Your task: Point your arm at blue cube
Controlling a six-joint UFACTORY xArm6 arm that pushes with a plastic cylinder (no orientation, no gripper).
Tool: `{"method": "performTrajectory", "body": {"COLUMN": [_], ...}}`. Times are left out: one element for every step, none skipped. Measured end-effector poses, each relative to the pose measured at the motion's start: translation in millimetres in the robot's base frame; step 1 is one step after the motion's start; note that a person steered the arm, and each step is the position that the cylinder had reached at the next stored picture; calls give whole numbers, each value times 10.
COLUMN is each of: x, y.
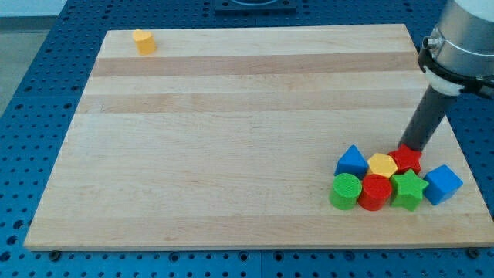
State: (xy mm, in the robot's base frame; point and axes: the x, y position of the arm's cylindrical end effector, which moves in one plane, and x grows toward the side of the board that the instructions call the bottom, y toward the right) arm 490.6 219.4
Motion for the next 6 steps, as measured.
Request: {"method": "performTrajectory", "body": {"x": [0,-1,-60,-105,-16,182], "y": [0,112,519,674,849,994]}}
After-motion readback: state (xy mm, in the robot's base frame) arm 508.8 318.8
